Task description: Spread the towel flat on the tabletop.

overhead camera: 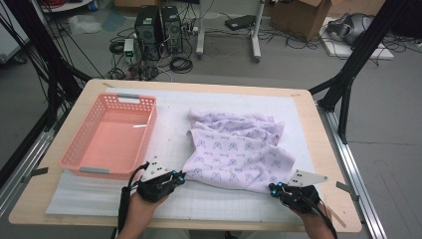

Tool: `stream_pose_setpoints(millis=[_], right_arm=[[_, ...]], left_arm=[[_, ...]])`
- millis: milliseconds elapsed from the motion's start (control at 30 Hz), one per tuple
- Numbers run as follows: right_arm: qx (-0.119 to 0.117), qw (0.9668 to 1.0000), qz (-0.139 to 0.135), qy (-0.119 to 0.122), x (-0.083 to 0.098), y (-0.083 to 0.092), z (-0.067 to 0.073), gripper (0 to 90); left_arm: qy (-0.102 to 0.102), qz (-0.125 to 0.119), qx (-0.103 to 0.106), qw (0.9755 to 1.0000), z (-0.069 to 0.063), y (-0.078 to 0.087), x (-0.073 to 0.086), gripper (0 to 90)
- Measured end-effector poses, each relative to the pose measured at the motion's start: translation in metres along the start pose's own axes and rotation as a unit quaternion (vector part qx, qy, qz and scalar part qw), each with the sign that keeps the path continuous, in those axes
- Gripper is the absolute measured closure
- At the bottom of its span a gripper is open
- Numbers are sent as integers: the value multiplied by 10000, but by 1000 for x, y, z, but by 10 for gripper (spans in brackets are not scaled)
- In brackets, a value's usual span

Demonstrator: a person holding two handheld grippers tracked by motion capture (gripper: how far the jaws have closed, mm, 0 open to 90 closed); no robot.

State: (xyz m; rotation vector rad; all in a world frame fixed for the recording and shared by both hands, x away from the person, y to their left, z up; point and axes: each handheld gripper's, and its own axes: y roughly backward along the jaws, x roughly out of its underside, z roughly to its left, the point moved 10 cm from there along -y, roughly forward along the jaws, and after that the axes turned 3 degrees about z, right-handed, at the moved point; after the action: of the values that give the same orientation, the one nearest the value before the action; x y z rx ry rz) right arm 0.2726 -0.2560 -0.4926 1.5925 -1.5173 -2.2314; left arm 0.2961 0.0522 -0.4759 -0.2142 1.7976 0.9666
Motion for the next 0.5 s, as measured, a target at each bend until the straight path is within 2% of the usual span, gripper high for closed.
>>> stream_pose_setpoints(millis=[200,300,333,400,433,500], right_arm=[[-219,9997,-15,-108,12,22,13,880],[-237,9996,16,-145,21,27,16,874],[-213,9996,3,-171,22,27,15,850],[-193,9990,-196,-359,16,27,12,695],[-168,9982,-332,-467,12,28,9,648],[-85,9971,-540,-529,3,30,5,633]], left_arm=[[50,-1,65,10000,-10,18,14,872],[29,30,159,9999,-17,21,19,860],[76,-16,131,9999,-16,20,18,800],[211,-115,78,9997,-12,19,13,573],[242,-162,38,9996,-9,18,11,515],[282,-162,73,9994,-6,13,8,457]])
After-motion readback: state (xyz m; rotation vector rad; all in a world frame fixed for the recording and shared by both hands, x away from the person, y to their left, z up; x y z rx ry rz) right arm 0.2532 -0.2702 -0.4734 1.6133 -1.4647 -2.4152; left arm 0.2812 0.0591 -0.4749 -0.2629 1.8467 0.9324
